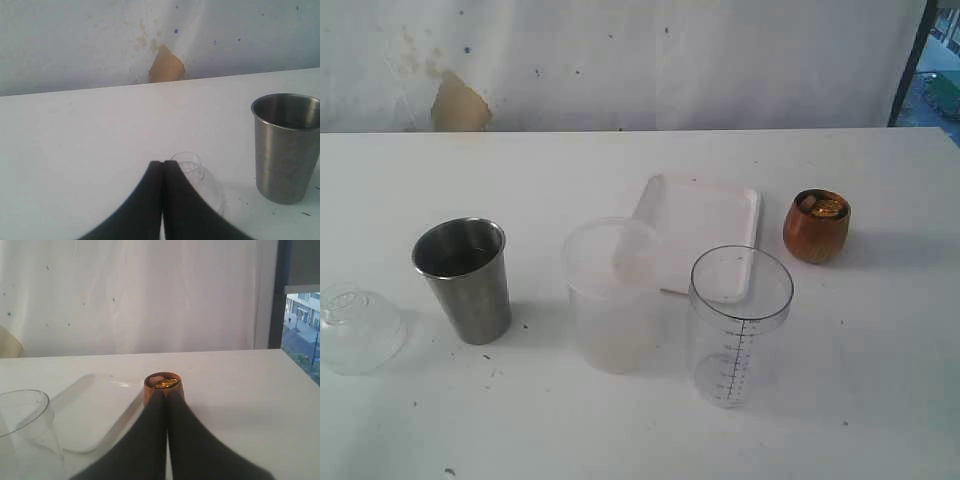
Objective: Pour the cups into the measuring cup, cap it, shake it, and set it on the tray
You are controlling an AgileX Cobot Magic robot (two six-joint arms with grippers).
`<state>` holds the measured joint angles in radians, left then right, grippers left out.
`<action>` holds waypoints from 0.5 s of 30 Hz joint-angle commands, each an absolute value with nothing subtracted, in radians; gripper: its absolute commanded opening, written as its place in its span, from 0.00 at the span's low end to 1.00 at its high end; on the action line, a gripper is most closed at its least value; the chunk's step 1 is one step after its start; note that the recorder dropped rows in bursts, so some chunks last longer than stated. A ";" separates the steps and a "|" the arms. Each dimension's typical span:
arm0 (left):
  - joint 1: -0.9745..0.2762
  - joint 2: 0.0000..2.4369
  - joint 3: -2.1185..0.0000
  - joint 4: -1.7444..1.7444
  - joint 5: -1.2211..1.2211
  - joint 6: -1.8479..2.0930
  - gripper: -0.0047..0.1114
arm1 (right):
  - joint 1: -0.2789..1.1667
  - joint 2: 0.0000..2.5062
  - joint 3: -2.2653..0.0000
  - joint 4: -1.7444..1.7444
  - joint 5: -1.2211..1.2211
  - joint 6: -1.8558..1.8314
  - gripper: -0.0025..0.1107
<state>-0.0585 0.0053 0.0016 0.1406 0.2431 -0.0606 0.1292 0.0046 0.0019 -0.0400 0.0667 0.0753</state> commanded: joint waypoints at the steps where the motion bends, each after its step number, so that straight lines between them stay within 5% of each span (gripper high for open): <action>1: -0.063 0.000 0.000 0.142 0.236 -0.063 0.04 | 0.131 0.000 0.000 -0.062 0.086 -0.006 0.02; 15: -0.063 0.000 0.000 0.142 0.236 -0.063 0.04 | 0.131 0.000 0.000 -0.017 0.140 -0.039 0.02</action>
<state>-0.0585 0.0053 0.0016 0.1406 0.2431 -0.0606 0.1292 0.0046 0.0019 -0.0463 0.1629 -0.0374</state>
